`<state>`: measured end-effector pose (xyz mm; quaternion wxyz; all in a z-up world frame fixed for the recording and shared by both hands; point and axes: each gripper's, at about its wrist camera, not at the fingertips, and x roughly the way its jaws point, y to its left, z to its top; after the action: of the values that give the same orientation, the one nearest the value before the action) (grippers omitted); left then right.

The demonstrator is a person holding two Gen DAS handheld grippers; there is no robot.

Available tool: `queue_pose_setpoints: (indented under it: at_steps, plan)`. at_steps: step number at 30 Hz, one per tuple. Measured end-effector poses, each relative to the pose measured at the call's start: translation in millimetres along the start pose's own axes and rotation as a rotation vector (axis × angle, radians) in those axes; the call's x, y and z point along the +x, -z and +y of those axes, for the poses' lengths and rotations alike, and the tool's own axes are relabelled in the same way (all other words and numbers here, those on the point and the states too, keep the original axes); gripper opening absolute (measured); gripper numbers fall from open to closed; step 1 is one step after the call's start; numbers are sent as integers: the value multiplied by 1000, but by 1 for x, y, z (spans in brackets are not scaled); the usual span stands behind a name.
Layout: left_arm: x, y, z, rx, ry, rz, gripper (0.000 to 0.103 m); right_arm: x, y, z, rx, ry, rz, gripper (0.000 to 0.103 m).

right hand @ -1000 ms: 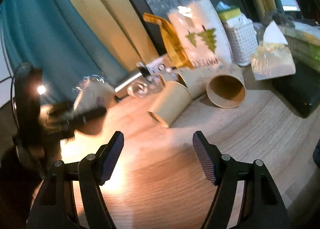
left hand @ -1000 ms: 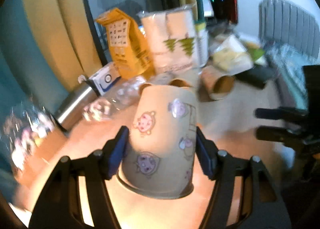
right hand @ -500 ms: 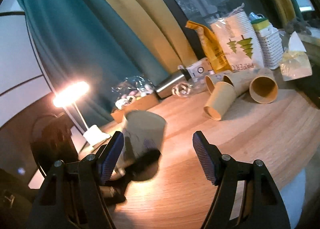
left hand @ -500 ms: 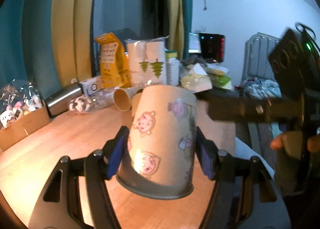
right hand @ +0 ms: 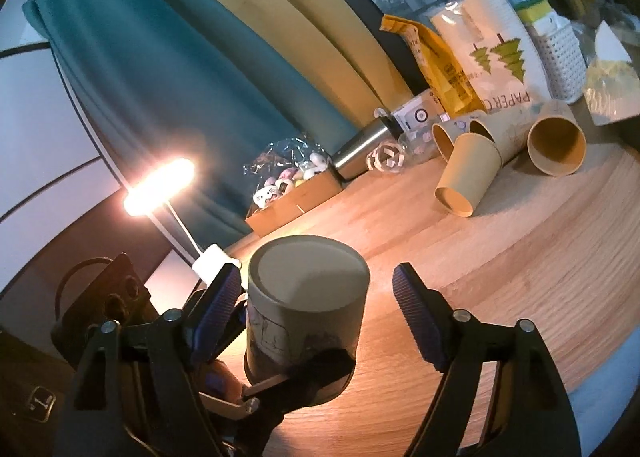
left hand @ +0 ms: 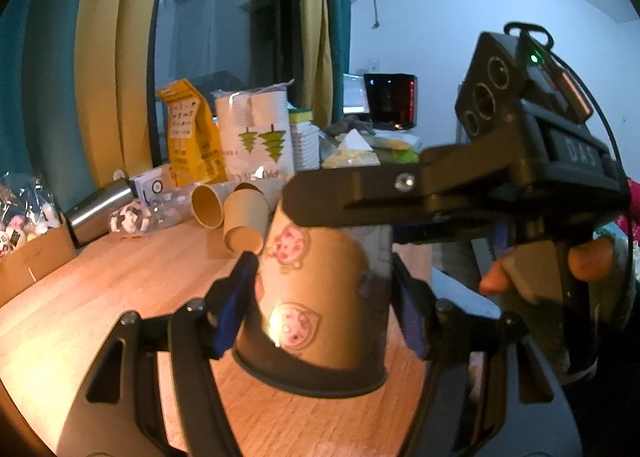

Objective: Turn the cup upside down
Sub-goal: 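Close the right tool on the cup while the left tool holds it, then open and withdraw the left tool while the right tool holds the cup, then lower the cup rim-down onto the table and open the right tool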

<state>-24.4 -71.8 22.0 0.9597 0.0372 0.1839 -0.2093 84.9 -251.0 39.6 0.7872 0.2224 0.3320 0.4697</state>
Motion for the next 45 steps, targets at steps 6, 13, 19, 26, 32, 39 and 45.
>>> queue_pose_setpoints:
  at_steps: [6, 13, 19, 26, 32, 39, 45]
  plan:
    - [-1, 1, -1, 6, 5, 1, 65, 6, 3, -2, 8, -26, 29, 60]
    - [3, 1, 2, -13, 1, 36, 72, 7, -6, 2, -49, 59, -12, 60]
    - [2, 3, 10, -56, -19, 51, 85, 9, -21, 2, -176, 227, -90, 60]
    - [-1, 5, 39, -164, -128, 62, 85, 16, -16, -11, -303, 439, -144, 60]
    - [-5, 7, 67, -281, -217, 43, 85, 39, 1, -14, -373, 485, -96, 60]
    - [-2, 11, 78, -307, -296, 61, 94, 57, 14, -9, -437, 532, -63, 60]
    - [1, 13, 80, -304, -369, 89, 95, 60, 17, -8, -449, 551, -59, 60]
